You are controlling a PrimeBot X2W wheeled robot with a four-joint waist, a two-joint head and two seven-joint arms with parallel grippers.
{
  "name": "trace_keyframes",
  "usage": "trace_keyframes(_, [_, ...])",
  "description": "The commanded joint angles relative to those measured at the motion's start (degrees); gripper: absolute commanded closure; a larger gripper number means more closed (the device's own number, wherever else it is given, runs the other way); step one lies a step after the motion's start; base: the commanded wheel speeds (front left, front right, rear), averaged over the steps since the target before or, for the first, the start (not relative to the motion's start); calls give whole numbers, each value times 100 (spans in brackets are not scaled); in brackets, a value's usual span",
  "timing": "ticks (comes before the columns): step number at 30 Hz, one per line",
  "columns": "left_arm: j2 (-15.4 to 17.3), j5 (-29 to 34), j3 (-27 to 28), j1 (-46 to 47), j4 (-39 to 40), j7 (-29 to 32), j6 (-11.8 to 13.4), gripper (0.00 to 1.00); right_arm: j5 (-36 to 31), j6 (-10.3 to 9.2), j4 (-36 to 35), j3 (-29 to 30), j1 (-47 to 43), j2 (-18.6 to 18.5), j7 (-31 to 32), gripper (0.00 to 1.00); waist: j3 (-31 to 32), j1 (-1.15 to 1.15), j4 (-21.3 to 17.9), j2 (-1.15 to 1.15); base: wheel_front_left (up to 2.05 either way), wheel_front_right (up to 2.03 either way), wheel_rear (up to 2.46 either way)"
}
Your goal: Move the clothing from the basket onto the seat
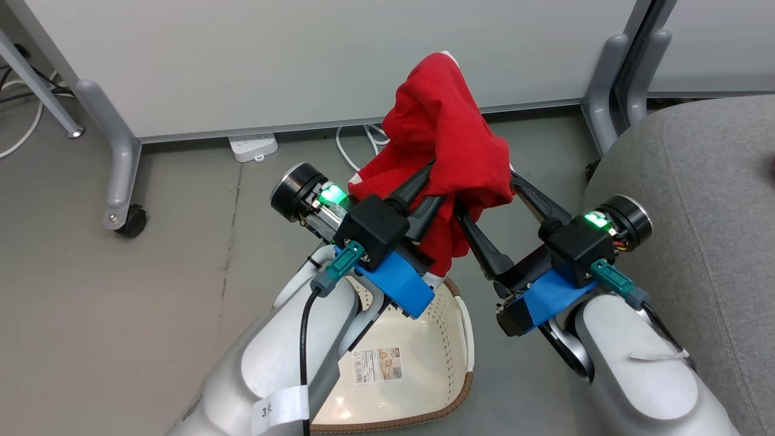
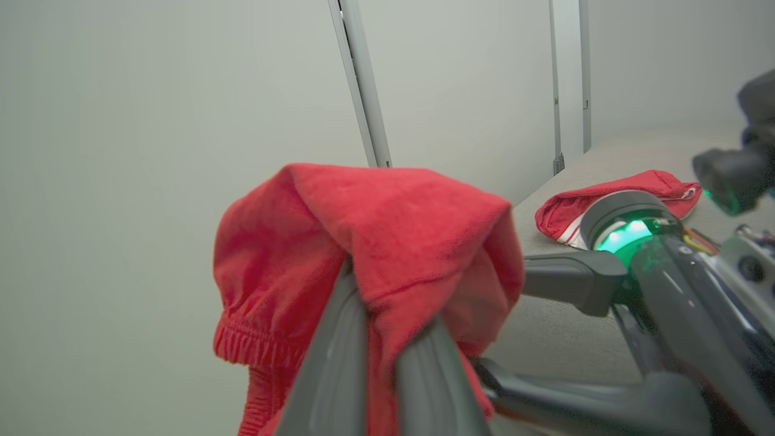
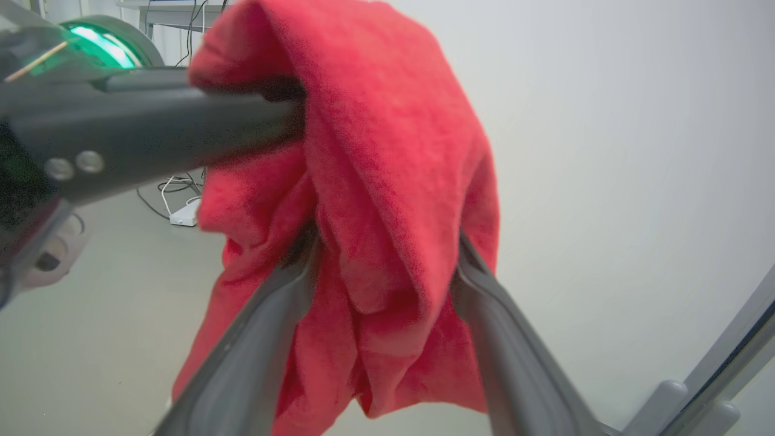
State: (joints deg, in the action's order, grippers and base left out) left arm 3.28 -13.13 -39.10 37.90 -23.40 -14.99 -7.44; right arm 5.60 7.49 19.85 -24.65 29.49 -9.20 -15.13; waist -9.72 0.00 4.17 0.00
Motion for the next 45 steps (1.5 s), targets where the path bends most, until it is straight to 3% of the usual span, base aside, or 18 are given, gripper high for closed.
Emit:
trace_keyframes(1, [-11,-43,-15,102,22,-29,-4,100,-44,1,47,-23,124,39,-3,0,-14,0,15,0,0,0,0])
trace_keyframes(2, [-15,-46,-28,108,20,-29,-4,100,-44,1,68,-25,142,43,-3,45,-18,0,21,0,0,0,0])
trace_keyframes(3, [-19,-44,-41,109,19,-29,-4,100,-38,1,88,-27,163,46,-3,98,-18,0,26,0,0,0,0])
trace_keyframes(24, [-37,-58,-15,92,-47,-29,-4,100,56,1,188,-67,192,31,-3,100,21,0,28,0,0,0,0])
trace_keyframes(25, [-37,-58,-4,83,-55,-29,-4,60,55,1,187,-67,187,29,-3,100,24,0,30,0,0,0,0])
trace_keyframes(26, [-38,-60,10,74,-52,-29,-4,0,61,1,185,-67,182,30,-3,100,26,0,31,0,0,0,0])
trace_keyframes(45, [-39,72,-44,-90,-45,-29,-4,0,120,1,17,570,44,159,-3,100,-159,0,-191,0,0,0,0])
